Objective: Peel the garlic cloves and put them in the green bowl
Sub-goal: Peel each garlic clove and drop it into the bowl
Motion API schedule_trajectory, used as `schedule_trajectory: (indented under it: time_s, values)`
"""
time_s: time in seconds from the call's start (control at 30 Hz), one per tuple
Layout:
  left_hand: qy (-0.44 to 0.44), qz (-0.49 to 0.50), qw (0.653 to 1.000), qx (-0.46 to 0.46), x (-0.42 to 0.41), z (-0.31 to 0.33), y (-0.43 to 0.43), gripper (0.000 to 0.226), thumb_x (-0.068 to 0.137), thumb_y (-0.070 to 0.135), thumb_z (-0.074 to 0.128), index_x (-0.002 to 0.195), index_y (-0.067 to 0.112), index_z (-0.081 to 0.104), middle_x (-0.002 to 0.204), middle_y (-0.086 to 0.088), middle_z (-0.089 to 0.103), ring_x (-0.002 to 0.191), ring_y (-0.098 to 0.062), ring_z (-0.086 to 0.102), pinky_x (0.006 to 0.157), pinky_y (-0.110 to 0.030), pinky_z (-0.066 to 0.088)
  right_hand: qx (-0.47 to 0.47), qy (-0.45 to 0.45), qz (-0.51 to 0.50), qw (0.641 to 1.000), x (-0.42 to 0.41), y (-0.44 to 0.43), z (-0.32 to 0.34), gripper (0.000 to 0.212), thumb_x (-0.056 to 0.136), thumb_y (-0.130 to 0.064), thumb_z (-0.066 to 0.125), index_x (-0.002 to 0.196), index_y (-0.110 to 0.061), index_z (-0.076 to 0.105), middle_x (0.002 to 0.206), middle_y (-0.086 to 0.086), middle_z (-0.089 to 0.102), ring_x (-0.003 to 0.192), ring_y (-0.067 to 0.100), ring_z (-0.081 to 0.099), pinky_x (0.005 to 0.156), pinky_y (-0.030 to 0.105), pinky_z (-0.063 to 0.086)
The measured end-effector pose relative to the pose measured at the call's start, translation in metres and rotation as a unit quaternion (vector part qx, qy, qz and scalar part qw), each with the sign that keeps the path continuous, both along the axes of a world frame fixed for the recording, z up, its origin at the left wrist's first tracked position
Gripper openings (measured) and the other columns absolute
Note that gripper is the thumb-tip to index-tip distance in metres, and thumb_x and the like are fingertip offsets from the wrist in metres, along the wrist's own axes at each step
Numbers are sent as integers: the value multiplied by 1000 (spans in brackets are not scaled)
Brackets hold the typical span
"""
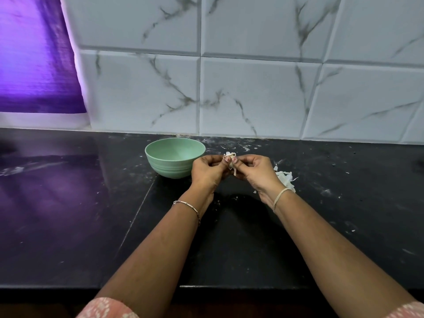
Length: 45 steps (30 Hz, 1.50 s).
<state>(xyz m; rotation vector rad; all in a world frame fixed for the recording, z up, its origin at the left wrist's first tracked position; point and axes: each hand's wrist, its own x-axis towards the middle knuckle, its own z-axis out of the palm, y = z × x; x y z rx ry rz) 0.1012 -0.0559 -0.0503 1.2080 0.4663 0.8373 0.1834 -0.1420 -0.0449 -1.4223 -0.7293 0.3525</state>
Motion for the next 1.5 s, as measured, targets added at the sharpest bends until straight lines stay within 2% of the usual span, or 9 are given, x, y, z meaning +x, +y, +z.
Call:
schedule_trajectory:
  time_s: [0.13, 0.23, 0.4, 0.53, 0.67, 0.87, 1.2, 1.37, 1.5]
  values:
    - [1, -19, 1000, -5, 1, 0, 2, 5, 90, 7, 66, 93, 3, 64, 74, -10, 66, 57, -10, 63, 57, -18, 55, -46, -111, -35, 992, 3, -4, 3, 11, 84, -15, 75, 94, -11, 74, 84, 8, 74, 79, 19, 70, 81, 31, 57]
    - [7, -64, 998, -8, -2, 3, 3, 5, 92, 4, 62, 97, 3, 63, 74, -8, 66, 57, -10, 63, 61, -20, 55, -68, -154, -60, 984, 4, -8, 8, 7, 80, -17, 78, 85, -19, 74, 80, 2, 75, 78, 13, 72, 79, 27, 58]
    - [46, -75, 992, 87, -3, 3, 3, 10, 90, -3, 61, 100, 0, 66, 62, 4, 68, 57, -6, 64, 64, -20, 55, -61, -110, -46, 991, 5, -13, 9, 14, 72, -12, 83, 75, -19, 71, 74, 4, 73, 70, 12, 68, 76, 30, 57]
    - [79, -36, 985, 149, -2, 1, 5, 17, 90, 1, 65, 106, -4, 67, 80, -10, 68, 70, -16, 63, 75, -31, 56, -54, -83, -16, 995, 5, -17, 11, 14, 73, -9, 83, 77, -11, 70, 76, 8, 72, 72, 16, 68, 76, 31, 58]
    - [68, -50, 990, 109, -3, 1, 6, 19, 89, -6, 62, 107, -12, 63, 74, -8, 65, 53, -2, 63, 59, -15, 55, -55, -82, 5, 995, 6, -19, 11, 15, 75, -6, 81, 77, -12, 68, 72, 5, 71, 71, 15, 69, 75, 28, 58]
    - [77, -40, 993, 77, -2, -1, 4, 17, 91, -4, 61, 107, -9, 63, 73, -11, 64, 49, -4, 61, 54, -17, 55, -56, -78, 10, 995, 3, -17, 11, 13, 78, -1, 77, 78, -9, 67, 72, 7, 69, 64, 11, 67, 68, 22, 58]
    - [50, -85, 993, 66, -5, 3, 2, 10, 91, 8, 64, 82, 4, 66, 55, 0, 65, 47, -6, 59, 55, -19, 53, -66, -113, -22, 991, 6, -17, 9, 15, 74, -6, 80, 71, -15, 68, 67, 8, 70, 69, 18, 68, 75, 34, 59]
    - [39, -35, 996, 78, -3, 1, 1, 11, 90, 10, 67, 87, 0, 66, 60, -6, 65, 47, -9, 59, 56, -21, 54, -67, -153, -61, 984, 0, -10, 10, 18, 71, -11, 81, 68, -21, 66, 59, -7, 66, 60, 3, 62, 70, 28, 56]
    - [57, 5, 988, 143, 2, -2, 2, 13, 90, 16, 69, 84, 5, 68, 64, -10, 65, 52, -13, 57, 64, -29, 53, -62, -175, -85, 979, -4, -8, 11, 19, 70, -10, 80, 66, -22, 66, 60, -5, 68, 61, 5, 65, 68, 26, 56]
